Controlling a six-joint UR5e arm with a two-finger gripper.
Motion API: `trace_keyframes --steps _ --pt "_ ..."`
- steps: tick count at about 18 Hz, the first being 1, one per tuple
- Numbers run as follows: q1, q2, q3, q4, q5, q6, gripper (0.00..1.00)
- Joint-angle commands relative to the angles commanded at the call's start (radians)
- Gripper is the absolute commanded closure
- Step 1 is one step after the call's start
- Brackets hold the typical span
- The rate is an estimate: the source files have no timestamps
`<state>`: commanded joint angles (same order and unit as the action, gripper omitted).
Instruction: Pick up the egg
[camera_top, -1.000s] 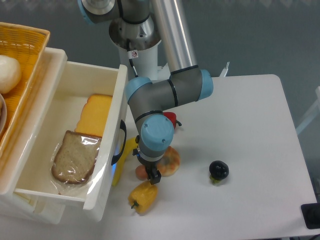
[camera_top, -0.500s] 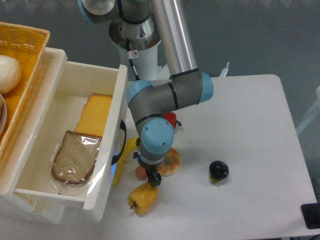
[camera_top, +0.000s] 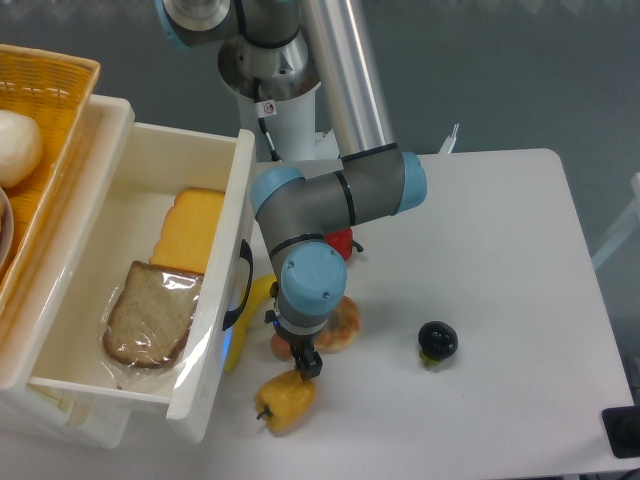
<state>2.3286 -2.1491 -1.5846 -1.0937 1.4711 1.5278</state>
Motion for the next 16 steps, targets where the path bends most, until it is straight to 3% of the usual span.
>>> trace_keyframes --steps 7,10,16 --pt "-0.002 -0.006 0.002 0.002 0.0 0.0 0.02" --pt "-0.002 -0.006 0.002 0.0 0.002 0.0 0.17" --pt "-0.002 -0.005 0.002 0.0 0.002 -0.005 0.34"
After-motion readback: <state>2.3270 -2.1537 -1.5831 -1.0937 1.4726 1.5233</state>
